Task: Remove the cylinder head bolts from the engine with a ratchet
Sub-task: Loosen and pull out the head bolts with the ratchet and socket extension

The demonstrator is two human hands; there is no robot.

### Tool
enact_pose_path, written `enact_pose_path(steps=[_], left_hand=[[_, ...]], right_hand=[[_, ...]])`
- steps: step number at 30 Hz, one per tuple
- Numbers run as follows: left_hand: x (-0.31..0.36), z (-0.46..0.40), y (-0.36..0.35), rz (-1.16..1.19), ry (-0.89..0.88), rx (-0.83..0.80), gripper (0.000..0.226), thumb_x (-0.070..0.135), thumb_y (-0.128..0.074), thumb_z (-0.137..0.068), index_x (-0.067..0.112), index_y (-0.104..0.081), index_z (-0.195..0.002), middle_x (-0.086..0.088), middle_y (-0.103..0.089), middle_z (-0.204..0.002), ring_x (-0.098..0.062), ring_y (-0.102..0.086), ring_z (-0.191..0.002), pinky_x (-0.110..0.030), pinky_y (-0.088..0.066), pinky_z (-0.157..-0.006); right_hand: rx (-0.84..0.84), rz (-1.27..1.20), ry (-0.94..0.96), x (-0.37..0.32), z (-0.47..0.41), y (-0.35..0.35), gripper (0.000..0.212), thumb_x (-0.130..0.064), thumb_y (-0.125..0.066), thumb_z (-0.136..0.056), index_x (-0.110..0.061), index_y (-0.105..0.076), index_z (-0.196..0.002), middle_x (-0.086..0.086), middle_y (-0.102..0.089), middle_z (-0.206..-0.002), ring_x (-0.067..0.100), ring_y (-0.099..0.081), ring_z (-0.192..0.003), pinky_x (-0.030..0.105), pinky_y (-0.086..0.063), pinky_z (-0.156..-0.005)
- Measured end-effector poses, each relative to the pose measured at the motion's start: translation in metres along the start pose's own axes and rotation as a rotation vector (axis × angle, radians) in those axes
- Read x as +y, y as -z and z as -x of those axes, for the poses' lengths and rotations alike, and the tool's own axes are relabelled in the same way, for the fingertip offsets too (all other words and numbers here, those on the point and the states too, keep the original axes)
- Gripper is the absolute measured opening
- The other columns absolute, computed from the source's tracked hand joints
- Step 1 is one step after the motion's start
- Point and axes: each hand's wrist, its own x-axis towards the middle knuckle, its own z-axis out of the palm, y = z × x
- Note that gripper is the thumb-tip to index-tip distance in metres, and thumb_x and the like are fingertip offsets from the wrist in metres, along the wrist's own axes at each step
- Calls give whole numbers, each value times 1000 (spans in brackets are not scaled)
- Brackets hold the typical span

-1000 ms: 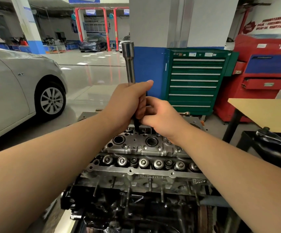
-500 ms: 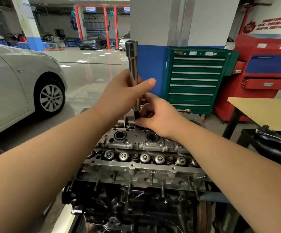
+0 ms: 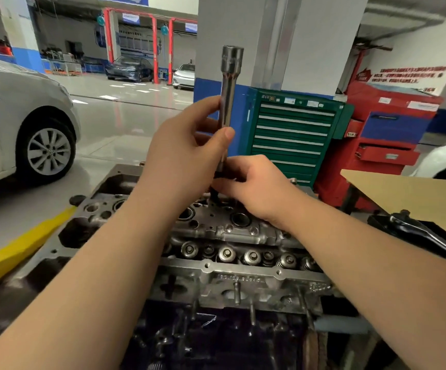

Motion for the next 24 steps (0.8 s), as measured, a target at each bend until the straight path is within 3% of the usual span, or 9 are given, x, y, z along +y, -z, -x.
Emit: enact_pose_path(steps=[2, 6, 8, 11, 15, 17, 20, 24], left_hand=[[1, -3, 1, -6, 22, -8, 35, 22, -71, -95, 35, -71, -127, 7, -75, -100, -11, -75, -83, -42, -64, -79], [5, -1, 2, -67, 18, 13, 27, 27, -84, -84, 43, -73, -103, 8, -77, -87, -8, -74, -79, -39, -63, -81], [5, -2, 2, -114, 29, 46, 32, 32, -87, -80, 42, -73, -107, 12, -77, -85, -2, -73, -79, -34, -62, -81], [4, -3, 3, -67, 75, 40, 39, 28, -85, -85, 38, -66, -117, 9, -80, -89, -4, -75, -82, -38, -61, -82], [7, -4, 0, -9, 91, -15, 24, 20, -75, -93, 29, -64, -113, 9, -79, -98, -10, -76, -89, -44, -61, -89], [7, -5, -1, -68, 87, 4, 21, 27, -79, -88, 30, -71, -108, 8, -75, -103, -11, -75, -88, -42, -62, -85], [5, -4, 0, -92, 70, 27, 22, 32, -87, -81, 36, -77, -99, 5, -73, -89, -13, -72, -78, -37, -62, -78], [3, -6, 2, -63, 67, 37, 33, 22, -82, -88, 32, -74, -119, 4, -78, -90, -13, -76, -85, -41, -61, -87]], right_hand=[[41, 29, -23, 0, -1, 0, 9, -28, -83, -87, -30, -75, -93, -15, -76, -86, -2, -67, -77, 22, -49, -75], [74, 34, -52, -3, 0, -2, 21, -33, -87, -82, -22, -75, -95, -6, -75, -86, 7, -67, -76, 33, -53, -75], [28, -24, -32, -4, 2, 0, 18, -30, -82, -86, -22, -76, -100, -7, -76, -91, 6, -68, -82, 33, -53, -81], [7, -53, -33, -2, 5, 2, 22, -27, -78, -87, -20, -78, -107, -8, -79, -100, 8, -72, -95, 37, -55, -93], [55, -10, -88, -2, 1, 0, 20, -24, -85, -85, -22, -76, -102, -11, -77, -91, 6, -71, -86, 33, -53, -84], [82, 18, -107, -3, -1, -1, 25, -33, -88, -80, -22, -74, -98, -7, -75, -89, 15, -71, -86, 40, -56, -83], [69, 6, -91, -4, 1, 0, 25, -37, -87, -81, -23, -75, -98, -6, -76, -92, 15, -72, -89, 42, -57, -87], [16, -123, -50, -3, 5, 3, 19, -8, -73, -93, -14, -76, -111, -4, -80, -102, 11, -74, -101, 42, -55, -101]])
